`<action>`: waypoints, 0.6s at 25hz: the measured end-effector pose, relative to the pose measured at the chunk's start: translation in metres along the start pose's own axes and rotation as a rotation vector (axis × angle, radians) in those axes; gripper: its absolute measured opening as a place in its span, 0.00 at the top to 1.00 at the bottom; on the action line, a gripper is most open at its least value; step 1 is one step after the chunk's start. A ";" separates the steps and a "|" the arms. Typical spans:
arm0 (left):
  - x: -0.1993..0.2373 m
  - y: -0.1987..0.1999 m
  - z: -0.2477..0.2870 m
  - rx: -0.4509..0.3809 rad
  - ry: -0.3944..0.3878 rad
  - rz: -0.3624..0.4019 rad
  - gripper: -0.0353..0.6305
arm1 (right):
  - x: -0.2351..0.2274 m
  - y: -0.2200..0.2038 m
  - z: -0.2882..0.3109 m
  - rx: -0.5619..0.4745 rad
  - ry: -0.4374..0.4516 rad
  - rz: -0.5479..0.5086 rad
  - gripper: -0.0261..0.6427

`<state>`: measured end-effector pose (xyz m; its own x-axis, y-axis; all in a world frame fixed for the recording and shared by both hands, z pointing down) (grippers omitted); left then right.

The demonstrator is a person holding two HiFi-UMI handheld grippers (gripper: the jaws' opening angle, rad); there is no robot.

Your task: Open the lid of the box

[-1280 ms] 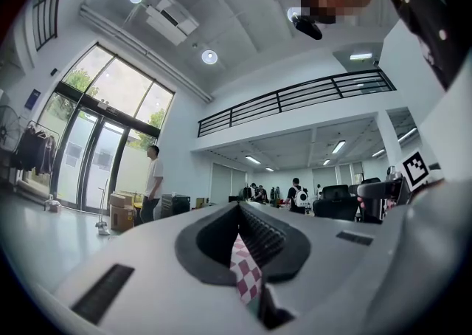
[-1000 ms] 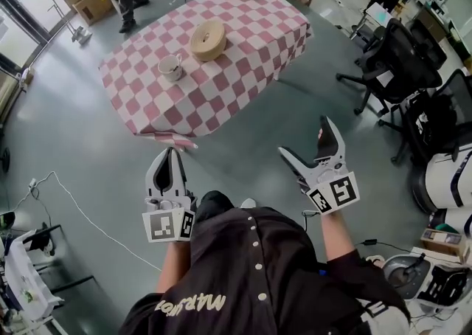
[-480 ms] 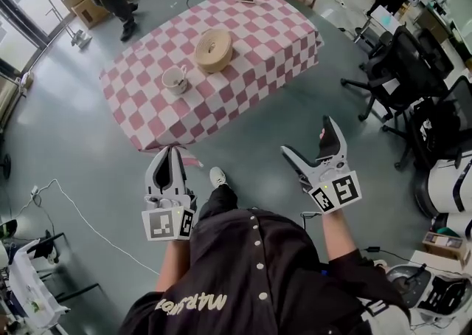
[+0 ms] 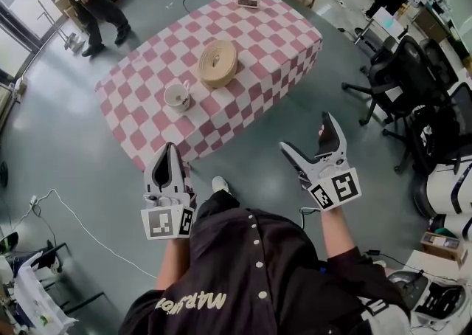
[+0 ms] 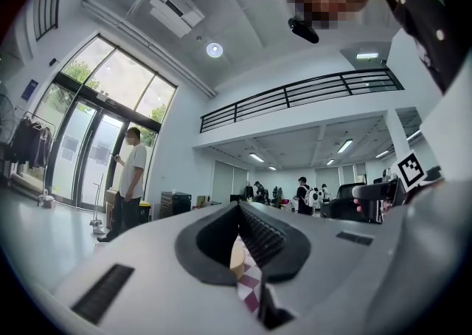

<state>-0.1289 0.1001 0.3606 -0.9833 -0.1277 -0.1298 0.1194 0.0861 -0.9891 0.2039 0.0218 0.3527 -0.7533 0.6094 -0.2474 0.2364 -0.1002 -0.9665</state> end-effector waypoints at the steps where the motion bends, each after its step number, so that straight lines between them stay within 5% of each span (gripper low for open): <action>1: 0.005 0.000 0.007 -0.001 -0.003 -0.002 0.94 | 0.000 0.001 0.008 0.001 -0.004 -0.001 0.16; 15: 0.084 -0.006 0.079 -0.019 -0.066 -0.002 0.94 | 0.010 0.005 0.103 -0.014 -0.056 -0.009 0.16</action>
<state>-0.2016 0.0113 0.3497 -0.9723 -0.1923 -0.1329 0.1143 0.1047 -0.9879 0.1344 -0.0532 0.3386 -0.7887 0.5649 -0.2426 0.2378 -0.0836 -0.9677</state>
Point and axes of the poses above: the fingertips, and each gripper's own axes: z forward along the fingers, x to its left, y out of its top, the point moved 6 cm from there along -z, backward along the fingers, and after that the axes turned 12 degrees about z, right-handed, at the moved point
